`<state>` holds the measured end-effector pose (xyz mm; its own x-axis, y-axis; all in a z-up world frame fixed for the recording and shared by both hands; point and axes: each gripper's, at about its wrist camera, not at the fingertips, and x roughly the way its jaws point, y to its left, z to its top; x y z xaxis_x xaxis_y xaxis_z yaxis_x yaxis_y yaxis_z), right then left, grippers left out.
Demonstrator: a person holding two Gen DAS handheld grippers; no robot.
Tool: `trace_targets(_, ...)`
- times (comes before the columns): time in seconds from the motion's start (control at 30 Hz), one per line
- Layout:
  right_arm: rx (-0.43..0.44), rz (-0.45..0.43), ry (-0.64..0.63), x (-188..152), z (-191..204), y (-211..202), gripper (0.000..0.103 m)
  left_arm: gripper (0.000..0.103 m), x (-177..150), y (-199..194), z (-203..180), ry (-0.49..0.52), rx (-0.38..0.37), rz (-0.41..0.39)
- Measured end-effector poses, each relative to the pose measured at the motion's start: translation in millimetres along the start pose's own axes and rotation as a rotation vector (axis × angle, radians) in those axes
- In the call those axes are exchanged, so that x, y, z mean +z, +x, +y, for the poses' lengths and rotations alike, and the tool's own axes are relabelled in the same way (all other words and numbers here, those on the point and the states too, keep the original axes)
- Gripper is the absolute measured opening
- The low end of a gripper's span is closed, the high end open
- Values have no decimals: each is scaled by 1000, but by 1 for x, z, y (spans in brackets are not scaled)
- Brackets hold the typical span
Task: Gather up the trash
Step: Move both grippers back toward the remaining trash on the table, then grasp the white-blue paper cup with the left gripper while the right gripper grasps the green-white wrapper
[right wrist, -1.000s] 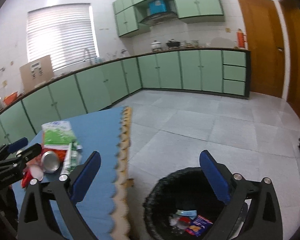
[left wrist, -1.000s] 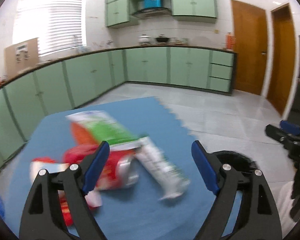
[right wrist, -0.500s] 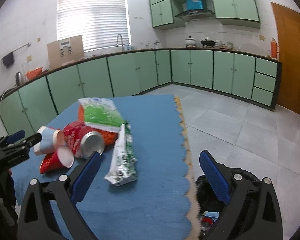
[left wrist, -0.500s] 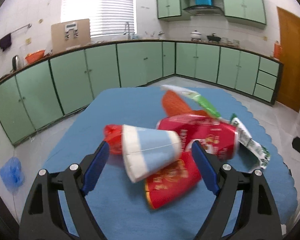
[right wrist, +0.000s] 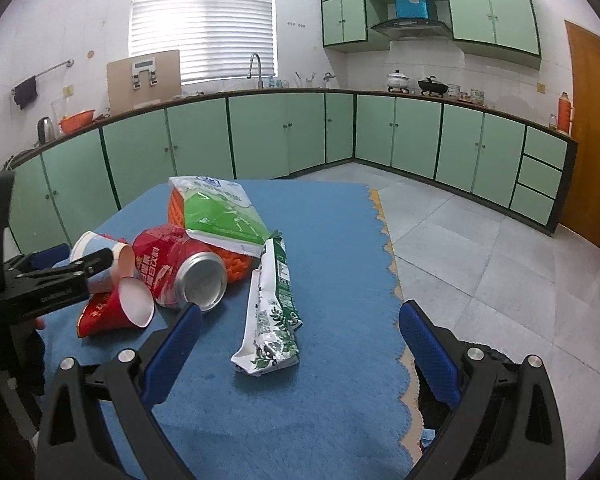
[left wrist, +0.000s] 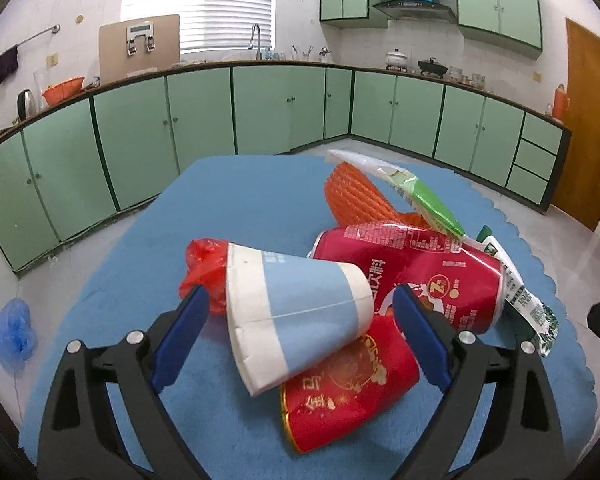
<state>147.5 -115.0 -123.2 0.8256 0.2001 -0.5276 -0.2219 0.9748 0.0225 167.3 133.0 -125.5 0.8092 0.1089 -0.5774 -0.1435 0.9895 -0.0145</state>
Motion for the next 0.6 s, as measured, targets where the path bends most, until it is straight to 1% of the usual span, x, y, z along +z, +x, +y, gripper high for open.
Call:
trace_targets(0.17, 6, 12, -2, -1, -1, 5, 97, 91, 1, 13, -1, -11, 11, 24)
trace_targets(0.33, 10, 26, 4, -2, -4, 12, 97, 90, 3, 20, -2, -20, 32, 26)
trace_targets(0.37, 11, 27, 4, -2, -3, 12, 97, 87, 3, 21, -2, -26, 33, 26)
trace_targets(0.43, 15, 31, 5, -2, -4, 15, 97, 72, 3, 22, -1, -36, 28, 33)
trace_targets(0.5, 20, 40, 7, -3, -3, 20, 97, 70, 2, 24, 0, -46, 17, 46)
trace_targets(0.6, 23, 57, 6, -6, 1, 30, 97, 70, 0, 21, -1, -50, 18, 39)
